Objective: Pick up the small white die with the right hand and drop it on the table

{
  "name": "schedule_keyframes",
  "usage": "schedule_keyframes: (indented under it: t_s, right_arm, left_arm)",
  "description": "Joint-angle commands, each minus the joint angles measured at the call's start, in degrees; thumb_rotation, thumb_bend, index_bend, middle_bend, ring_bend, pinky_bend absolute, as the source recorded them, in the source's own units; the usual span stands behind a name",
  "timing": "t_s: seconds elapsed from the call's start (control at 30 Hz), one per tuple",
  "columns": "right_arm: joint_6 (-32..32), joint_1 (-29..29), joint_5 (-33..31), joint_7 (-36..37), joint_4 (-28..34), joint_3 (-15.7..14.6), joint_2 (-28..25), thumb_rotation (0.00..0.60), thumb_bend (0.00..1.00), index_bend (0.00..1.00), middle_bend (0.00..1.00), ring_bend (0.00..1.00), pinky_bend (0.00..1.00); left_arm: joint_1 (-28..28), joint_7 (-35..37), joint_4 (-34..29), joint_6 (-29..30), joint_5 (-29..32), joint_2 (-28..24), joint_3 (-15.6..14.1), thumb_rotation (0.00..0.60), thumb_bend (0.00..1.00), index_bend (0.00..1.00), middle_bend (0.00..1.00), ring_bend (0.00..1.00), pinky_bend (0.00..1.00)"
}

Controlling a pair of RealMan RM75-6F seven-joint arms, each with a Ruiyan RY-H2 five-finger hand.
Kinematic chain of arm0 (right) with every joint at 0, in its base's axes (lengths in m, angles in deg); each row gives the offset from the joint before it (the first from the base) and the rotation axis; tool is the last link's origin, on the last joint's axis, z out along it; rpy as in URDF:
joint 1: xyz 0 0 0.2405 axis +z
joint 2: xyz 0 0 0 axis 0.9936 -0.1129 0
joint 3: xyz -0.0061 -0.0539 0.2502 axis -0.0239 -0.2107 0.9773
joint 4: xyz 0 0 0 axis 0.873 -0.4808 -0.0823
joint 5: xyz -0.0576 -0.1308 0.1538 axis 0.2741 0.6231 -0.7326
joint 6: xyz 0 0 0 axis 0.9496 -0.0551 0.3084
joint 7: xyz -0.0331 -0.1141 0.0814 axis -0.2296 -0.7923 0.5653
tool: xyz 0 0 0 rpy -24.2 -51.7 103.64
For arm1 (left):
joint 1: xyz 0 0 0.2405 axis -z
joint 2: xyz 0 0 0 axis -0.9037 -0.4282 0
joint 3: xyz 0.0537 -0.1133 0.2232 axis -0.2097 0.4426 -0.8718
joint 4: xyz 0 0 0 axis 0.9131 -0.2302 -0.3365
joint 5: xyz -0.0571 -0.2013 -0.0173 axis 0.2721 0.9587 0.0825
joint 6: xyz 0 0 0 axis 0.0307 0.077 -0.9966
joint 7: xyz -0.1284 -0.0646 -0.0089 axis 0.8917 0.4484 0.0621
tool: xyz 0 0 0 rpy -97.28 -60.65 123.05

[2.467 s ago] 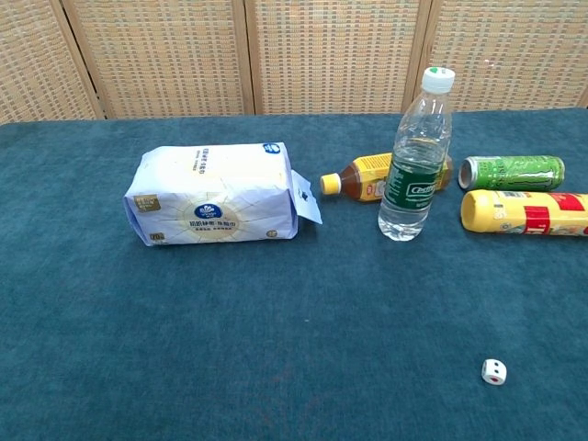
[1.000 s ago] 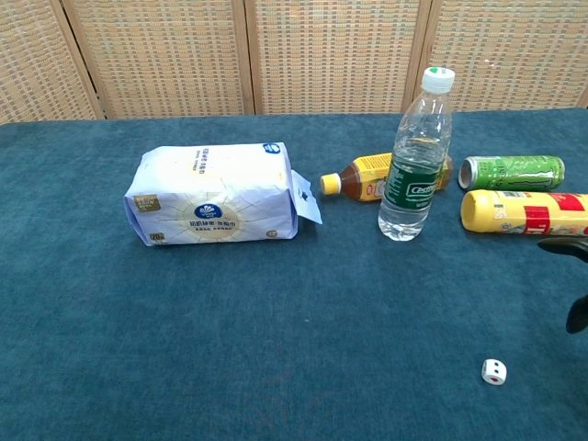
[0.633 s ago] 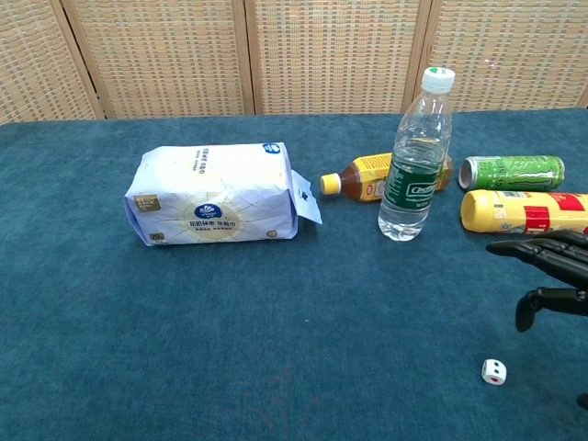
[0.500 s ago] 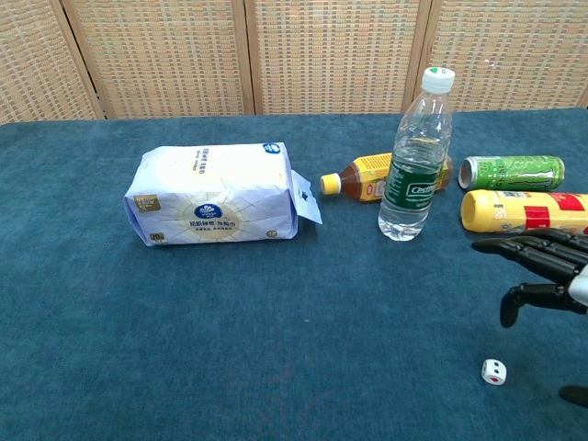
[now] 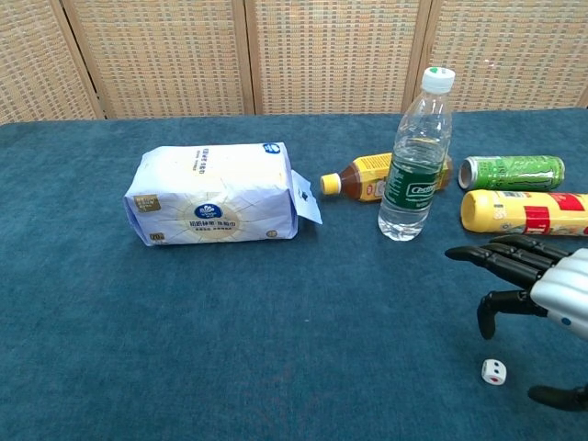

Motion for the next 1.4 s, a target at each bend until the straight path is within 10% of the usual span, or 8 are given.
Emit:
schedule_keyframes:
  t_s: [0.03, 1.4]
  right_arm:
    - [0.25, 0.14, -0.19, -0.21, -0.15, -0.19, 0.31, 0.600, 0.23, 0.42, 0.00, 0.00, 0.00]
    - [3.57, 3.70, -4.09, 0.31, -2.20, -0.04, 2.65, 0.600, 0.26, 0.45, 0.00, 0.00, 0.00]
  left_arm:
    - [-0.05, 0.09, -0.04, 0.08, 0.02, -0.05, 0.01, 0.600, 0.03, 0.00, 0.00, 0.00, 0.00]
    - [0.16, -0.29, -0.23, -0.47, 0.58, -0.07, 0.16, 0.600, 0.03, 0.00, 0.00, 0.00, 0.00]
